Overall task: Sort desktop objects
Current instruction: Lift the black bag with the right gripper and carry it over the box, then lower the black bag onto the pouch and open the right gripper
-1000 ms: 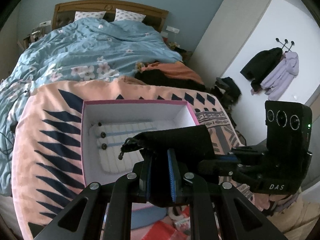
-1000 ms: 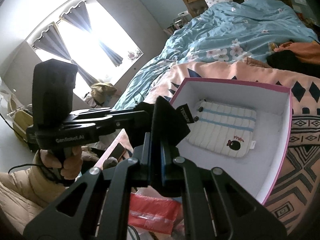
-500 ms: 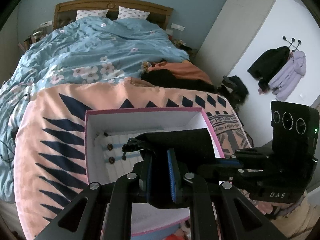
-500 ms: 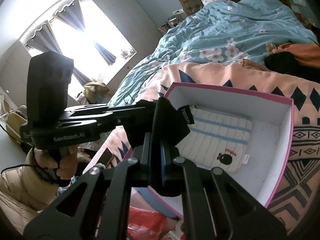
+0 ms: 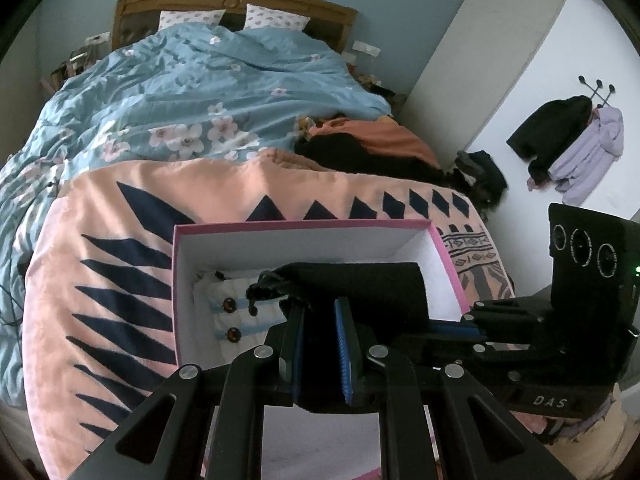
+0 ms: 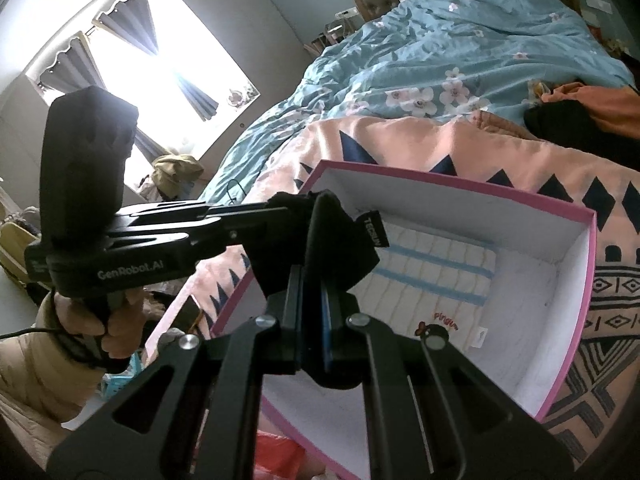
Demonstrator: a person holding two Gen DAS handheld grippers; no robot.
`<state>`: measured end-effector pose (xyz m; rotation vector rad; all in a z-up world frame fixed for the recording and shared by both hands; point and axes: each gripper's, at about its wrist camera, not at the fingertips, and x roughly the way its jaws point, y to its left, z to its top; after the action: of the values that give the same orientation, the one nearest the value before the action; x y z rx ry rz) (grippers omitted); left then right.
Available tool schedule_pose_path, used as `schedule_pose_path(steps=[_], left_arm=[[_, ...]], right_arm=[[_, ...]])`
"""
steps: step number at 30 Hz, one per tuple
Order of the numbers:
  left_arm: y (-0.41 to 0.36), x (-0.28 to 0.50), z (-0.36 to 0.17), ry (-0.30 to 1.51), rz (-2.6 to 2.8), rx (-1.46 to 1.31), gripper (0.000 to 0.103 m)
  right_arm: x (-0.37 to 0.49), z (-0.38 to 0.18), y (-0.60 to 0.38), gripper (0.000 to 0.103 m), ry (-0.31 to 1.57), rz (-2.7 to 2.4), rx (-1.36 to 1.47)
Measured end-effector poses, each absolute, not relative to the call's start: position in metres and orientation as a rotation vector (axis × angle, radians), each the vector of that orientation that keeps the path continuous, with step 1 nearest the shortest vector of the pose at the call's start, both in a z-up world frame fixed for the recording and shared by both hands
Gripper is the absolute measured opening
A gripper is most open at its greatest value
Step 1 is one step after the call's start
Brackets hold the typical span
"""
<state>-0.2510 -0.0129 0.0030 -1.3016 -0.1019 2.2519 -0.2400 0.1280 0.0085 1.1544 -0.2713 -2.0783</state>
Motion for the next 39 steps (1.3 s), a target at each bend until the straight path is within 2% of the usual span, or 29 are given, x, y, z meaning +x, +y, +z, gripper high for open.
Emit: schedule_pose_path(steps=[39], left_arm=[[-0.011,-0.297,-0.072,-0.094,2.255,-1.453,0.013]], right_arm=[[-0.303,-0.065,0.104,0.009,-0.184,-2.114,1.415]])
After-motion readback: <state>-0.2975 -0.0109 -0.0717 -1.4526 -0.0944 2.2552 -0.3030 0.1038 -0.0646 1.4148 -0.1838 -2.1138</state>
